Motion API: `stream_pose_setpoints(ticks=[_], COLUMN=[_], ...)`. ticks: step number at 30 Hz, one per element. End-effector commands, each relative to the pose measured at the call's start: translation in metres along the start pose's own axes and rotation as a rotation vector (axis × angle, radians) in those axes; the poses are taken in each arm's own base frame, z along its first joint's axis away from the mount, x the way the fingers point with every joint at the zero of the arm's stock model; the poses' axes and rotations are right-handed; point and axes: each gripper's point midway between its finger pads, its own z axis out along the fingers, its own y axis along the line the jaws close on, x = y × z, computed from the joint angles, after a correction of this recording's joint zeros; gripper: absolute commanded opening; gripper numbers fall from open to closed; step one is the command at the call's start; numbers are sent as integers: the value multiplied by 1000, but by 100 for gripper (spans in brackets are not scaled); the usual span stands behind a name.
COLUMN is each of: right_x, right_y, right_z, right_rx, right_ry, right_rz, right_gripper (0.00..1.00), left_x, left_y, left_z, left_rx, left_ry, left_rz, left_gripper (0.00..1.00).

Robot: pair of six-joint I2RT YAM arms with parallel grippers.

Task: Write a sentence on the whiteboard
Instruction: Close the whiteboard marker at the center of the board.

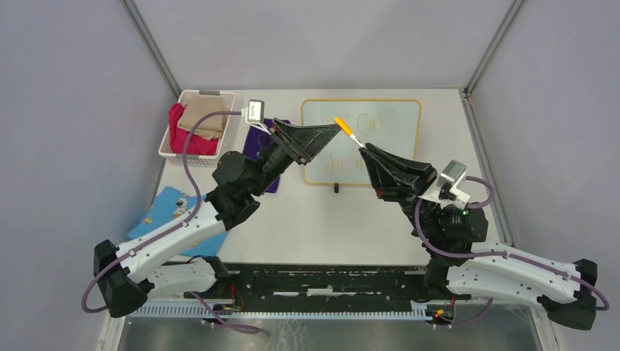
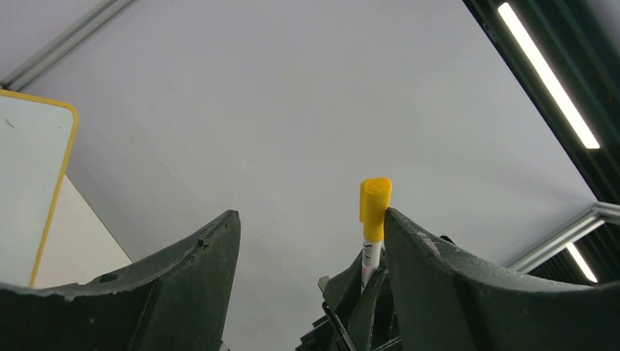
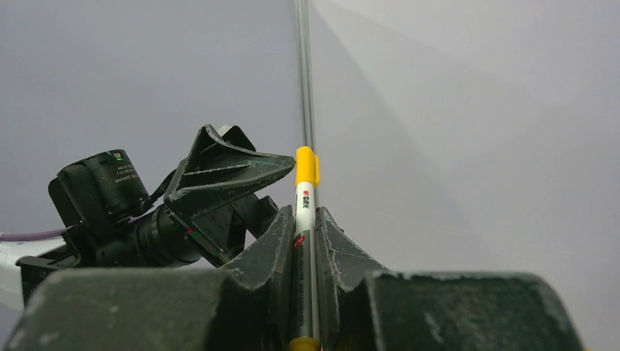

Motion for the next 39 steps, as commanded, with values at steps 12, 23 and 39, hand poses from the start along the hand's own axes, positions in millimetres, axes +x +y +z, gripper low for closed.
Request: stream_pose_setpoints(ticks=[12, 23, 39], right_x=[-1, 5, 8], right_y=[11, 11, 5], right_z=[0, 0, 10], right_rx=[-59, -57, -1], right_ry=[1, 15, 10], right_rz=[26, 22, 25], right_gripper=[0, 0, 0], left_x=[-12, -4, 56], left_y=[-56, -51, -32], left_z=[3, 4, 7], left_rx=[195, 209, 165], left_ry=[4, 25, 182], left_rz=[47, 15, -65], left_gripper=[68, 34, 2])
